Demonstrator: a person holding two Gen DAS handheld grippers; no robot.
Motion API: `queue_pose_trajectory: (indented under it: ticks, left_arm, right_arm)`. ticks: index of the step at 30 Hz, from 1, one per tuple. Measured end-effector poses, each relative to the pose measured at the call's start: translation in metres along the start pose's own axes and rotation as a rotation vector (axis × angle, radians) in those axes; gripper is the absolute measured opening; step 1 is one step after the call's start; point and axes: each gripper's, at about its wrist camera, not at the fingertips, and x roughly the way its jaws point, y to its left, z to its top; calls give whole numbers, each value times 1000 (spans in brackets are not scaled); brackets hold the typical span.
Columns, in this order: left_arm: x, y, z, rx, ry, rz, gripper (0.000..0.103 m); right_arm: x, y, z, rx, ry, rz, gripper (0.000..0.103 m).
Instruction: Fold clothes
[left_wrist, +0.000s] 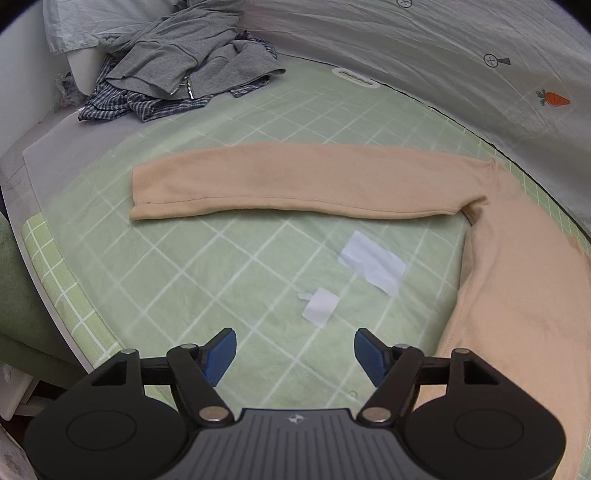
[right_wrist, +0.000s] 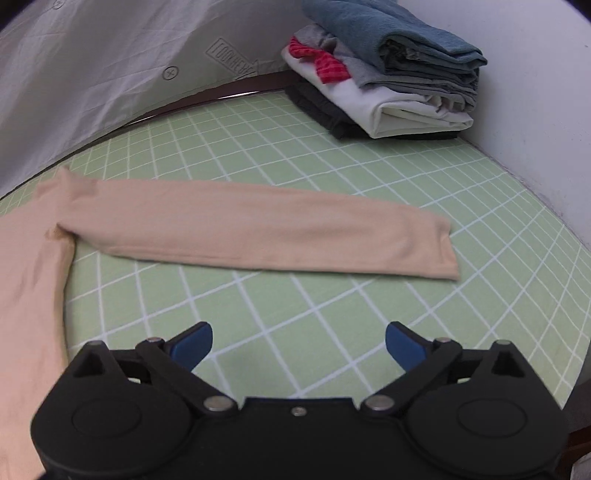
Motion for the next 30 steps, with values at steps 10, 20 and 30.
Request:
queue_pose_trajectory:
  ticks: [10,20,30]
  left_arm:
    - [27,96,66,-90,-32,19,73]
    - [64,134,116,-29,-23,-45,71]
    - [79,127,118,129,-15,-111,41]
  right_arm:
    - [-49,125,-39,-129,0,81,101]
    - [-69,199,-62,-107,-4,44,101]
    - [-85,225,-74,-129,-15,-26,101]
